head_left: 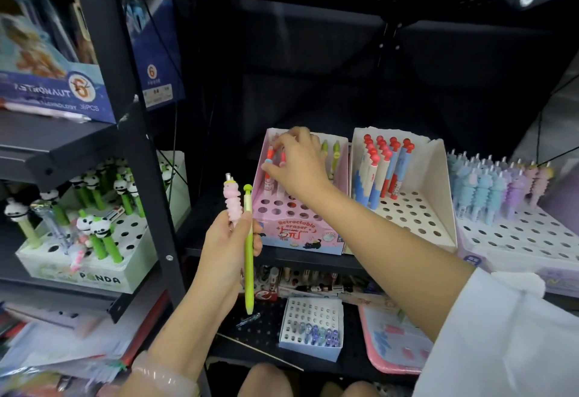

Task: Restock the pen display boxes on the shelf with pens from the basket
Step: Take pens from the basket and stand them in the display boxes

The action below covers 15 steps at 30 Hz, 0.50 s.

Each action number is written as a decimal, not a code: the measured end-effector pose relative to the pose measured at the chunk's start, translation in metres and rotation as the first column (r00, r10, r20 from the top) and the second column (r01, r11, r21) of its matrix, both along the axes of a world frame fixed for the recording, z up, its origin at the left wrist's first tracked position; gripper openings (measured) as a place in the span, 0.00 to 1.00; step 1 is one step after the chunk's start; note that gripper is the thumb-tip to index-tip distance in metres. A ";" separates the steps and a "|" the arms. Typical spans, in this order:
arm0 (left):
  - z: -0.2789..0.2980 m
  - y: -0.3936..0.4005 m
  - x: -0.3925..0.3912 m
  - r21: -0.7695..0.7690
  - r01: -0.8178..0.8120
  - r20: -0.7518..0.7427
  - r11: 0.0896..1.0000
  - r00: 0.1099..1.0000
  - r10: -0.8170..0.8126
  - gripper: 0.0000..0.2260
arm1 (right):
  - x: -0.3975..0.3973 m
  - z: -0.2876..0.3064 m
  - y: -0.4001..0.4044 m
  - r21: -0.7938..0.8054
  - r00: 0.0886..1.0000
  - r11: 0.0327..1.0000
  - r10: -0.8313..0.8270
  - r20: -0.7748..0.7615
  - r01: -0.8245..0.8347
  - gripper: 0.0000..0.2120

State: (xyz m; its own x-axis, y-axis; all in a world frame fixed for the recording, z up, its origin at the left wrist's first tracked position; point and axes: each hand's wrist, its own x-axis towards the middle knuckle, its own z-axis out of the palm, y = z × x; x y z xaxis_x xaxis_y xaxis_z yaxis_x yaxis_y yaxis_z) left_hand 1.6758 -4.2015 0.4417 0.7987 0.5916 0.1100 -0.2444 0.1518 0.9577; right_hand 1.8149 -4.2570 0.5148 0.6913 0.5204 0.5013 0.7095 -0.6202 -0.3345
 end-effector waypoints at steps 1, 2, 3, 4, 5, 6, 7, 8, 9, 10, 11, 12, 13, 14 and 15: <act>0.000 0.000 -0.001 0.027 0.005 0.006 1.000 1.000 -0.005 0.07 | -0.005 0.000 -0.002 0.037 1.000 0.999 0.012 0.019 -0.013 0.18; 0.001 0.000 -0.002 0.049 0.009 0.017 0.999 1.000 -0.009 0.07 | -0.011 0.000 -0.005 0.097 0.998 0.994 0.042 0.045 -0.046 0.18; 0.001 -0.001 -0.002 0.063 0.012 0.034 0.998 0.999 -0.014 0.07 | -0.018 0.000 -0.009 0.158 0.994 0.983 0.088 0.064 -0.098 0.15; 0.002 -0.001 -0.001 0.067 0.014 0.055 0.998 0.998 -0.018 0.07 | -0.026 -0.001 -0.013 0.204 0.988 0.967 0.146 0.046 -0.153 0.12; 0.002 -0.002 0.000 0.066 0.012 0.074 0.998 0.997 -0.017 0.06 | -0.035 -0.002 -0.017 0.236 0.978 0.952 0.207 -0.020 -0.197 0.11; 0.003 -0.002 0.001 0.067 0.004 0.091 0.998 0.996 -0.010 0.05 | -0.044 -0.005 -0.020 0.258 0.956 0.939 0.266 -0.126 -0.228 0.11; 0.003 -0.003 0.003 0.070 -0.008 0.103 0.997 0.995 0.000 0.05 | -0.051 -0.008 -0.024 0.273 0.915 0.929 0.318 -0.247 -0.249 0.11; 0.004 -0.005 0.004 0.073 -0.017 0.113 0.997 0.994 0.008 0.04 | -0.056 -0.010 -0.027 0.288 0.859 0.921 0.359 -0.365 -0.262 0.11; 0.003 -0.007 0.006 0.071 -0.019 0.121 0.997 0.993 0.010 0.04 | -0.059 -0.012 -0.031 0.306 0.795 0.915 0.385 -0.469 -0.262 0.11; 0.002 -0.009 0.008 0.061 -0.014 0.126 0.998 0.992 0.006 0.03 | -0.061 -0.012 -0.035 0.330 0.730 0.910 0.401 -0.553 -0.250 0.11; 0.002 -0.012 0.010 0.049 -0.005 0.127 0.999 0.992 -0.002 0.03 | -0.061 -0.012 -0.039 0.354 0.683 0.905 0.413 -0.602 -0.235 0.11; 0.002 -0.014 0.011 0.041 0.007 0.125 0.999 0.992 -0.012 0.04 | -0.061 -0.010 -0.042 0.369 0.664 0.903 0.416 -0.621 -0.220 0.10; 0.002 -0.017 0.012 0.037 0.023 0.122 0.999 0.992 -0.027 0.05 | -0.059 -0.008 -0.046 0.372 0.678 0.906 0.404 -0.613 -0.204 0.09; 0.004 -0.021 0.014 0.034 0.046 0.121 0.998 0.991 -0.049 0.06 | -0.057 -0.005 -0.050 0.363 0.718 0.913 0.379 -0.584 -0.187 0.08; 0.007 -0.025 0.015 0.032 0.072 0.121 0.997 0.990 -0.076 0.07 | -0.054 -0.002 -0.055 0.358 0.764 0.918 0.353 -0.540 -0.170 0.07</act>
